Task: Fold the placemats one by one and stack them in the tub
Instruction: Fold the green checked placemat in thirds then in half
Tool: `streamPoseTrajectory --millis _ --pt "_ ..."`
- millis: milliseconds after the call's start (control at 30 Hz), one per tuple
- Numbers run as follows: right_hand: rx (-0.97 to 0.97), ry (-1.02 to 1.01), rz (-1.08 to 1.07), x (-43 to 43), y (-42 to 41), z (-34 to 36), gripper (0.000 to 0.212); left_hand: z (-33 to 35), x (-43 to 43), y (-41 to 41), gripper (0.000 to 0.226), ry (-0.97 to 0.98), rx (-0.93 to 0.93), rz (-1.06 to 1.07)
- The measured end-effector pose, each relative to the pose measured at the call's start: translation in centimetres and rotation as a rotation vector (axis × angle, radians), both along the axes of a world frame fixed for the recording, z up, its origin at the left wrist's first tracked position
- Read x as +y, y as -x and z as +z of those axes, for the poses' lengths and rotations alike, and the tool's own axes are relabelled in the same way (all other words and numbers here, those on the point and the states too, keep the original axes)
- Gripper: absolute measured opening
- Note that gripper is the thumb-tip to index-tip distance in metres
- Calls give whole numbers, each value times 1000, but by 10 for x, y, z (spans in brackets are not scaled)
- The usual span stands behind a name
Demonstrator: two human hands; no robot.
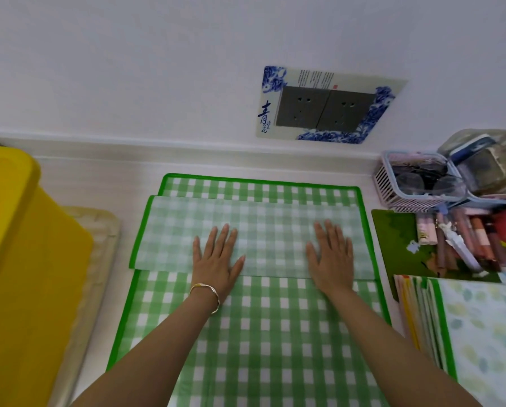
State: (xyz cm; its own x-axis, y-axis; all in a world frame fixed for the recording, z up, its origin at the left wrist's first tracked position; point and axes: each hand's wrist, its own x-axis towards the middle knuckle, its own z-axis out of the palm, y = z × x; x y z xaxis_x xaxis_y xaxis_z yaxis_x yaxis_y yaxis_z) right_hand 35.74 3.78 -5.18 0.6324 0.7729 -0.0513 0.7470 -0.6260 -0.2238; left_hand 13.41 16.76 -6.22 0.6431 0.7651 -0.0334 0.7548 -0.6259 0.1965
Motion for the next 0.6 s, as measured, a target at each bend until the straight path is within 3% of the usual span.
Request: streamPoseTrajectory --millis 300,433,600 --pt "23 21 -69 -28 -38 4 72 0 0 1 67 11 -10 0" --pt "84 -127 -36 4 9 17 65 3 -1 0 71 20 4 -5" --pt "190 -172 78 69 92 18 60 11 -3 -3 74 50 53 -5"
